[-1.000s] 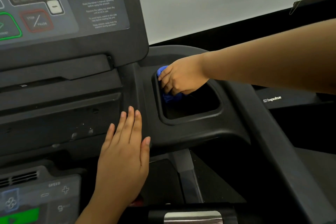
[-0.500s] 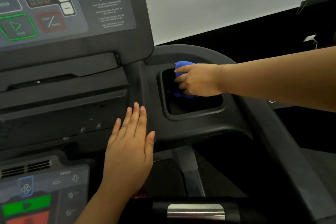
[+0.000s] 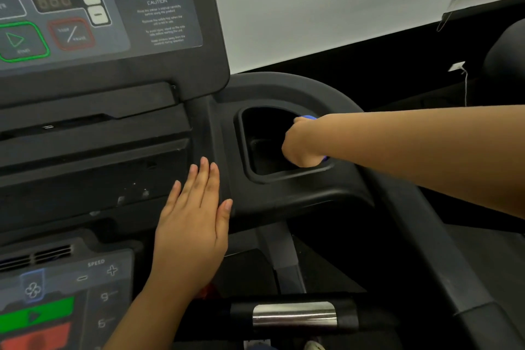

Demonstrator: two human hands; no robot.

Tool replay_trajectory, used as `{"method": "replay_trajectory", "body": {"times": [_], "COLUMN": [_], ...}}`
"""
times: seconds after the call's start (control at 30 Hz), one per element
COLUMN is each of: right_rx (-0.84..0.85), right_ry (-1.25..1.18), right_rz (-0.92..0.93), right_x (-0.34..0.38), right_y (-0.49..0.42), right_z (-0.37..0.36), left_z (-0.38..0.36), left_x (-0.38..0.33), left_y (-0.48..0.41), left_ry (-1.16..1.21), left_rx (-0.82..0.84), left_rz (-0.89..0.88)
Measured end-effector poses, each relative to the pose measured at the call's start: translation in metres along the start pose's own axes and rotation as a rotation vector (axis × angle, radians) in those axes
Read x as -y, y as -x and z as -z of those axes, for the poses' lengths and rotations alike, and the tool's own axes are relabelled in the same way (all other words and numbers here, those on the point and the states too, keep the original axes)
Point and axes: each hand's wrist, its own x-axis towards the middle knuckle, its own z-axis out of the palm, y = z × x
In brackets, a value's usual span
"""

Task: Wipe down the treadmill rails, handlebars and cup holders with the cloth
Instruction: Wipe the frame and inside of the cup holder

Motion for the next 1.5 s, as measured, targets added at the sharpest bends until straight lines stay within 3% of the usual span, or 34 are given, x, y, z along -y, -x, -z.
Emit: {"method": "replay_trajectory", "body": {"times": [0.17,0.4,0.53,0.63,0.73,0.8,0.87,0.93,1.03,1.23,1.33,1.5], "right_rx": [0.21,0.309,0.1,0.082,0.002,-0.253,-0.513,-0.659,-0.592,-0.292,-0.191,-0.235], "right_ry": [-0.442,-0.738,-1.347,-1.657,-2.09,-2.285,-2.081,-1.736,-1.404,-1.101,-1.04,-1.182], "right_rz": [-0.075,-0.121,-0.14,-0.115,-0.286,-0.496,-0.692,-0.684,-0.563,-0.304,-0.203,-0.151], "right_x": [-0.002,-0.003,-0.004,-0.004,0.0,0.003,0.014,0.028,0.036,0.03,0.023,0.023], "right_y": [-0.003,0.008,0.011,0.004,-0.008,-0.015,-0.012,-0.011,-0.022,-0.025,-0.022,-0.012], "right_z": [0.019,0.033,0.023,0.017,0.013,0.011,0.016,0.021,0.022,0.015,0.01,0.006], "left_z": [0.0,0.0,-0.001,-0.002,-0.002,-0.001,-0.001,0.0,0.0,-0.001,0.0,0.0], "left_x": [-0.002,-0.001,-0.002,-0.003,-0.001,-0.001,-0.001,-0.001,-0.002,-0.002,-0.003,-0.004], "left_y": [-0.001,-0.002,-0.001,-0.002,-0.003,-0.003,-0.004,-0.003,-0.003,-0.003,-0.003,-0.003], "left_ry": [0.014,0.014,0.003,-0.02,-0.026,-0.032,-0.039,-0.032,-0.025,-0.032,-0.041,-0.053], "left_rx": [-0.016,-0.016,-0.028,-0.02,-0.004,0.003,0.013,0.015,0.012,0.012,0.016,0.003], "left_rz": [0.007,0.002,0.011,0.008,0.004,0.001,0.0,-0.001,-0.003,0.01,0.012,0.013]}}
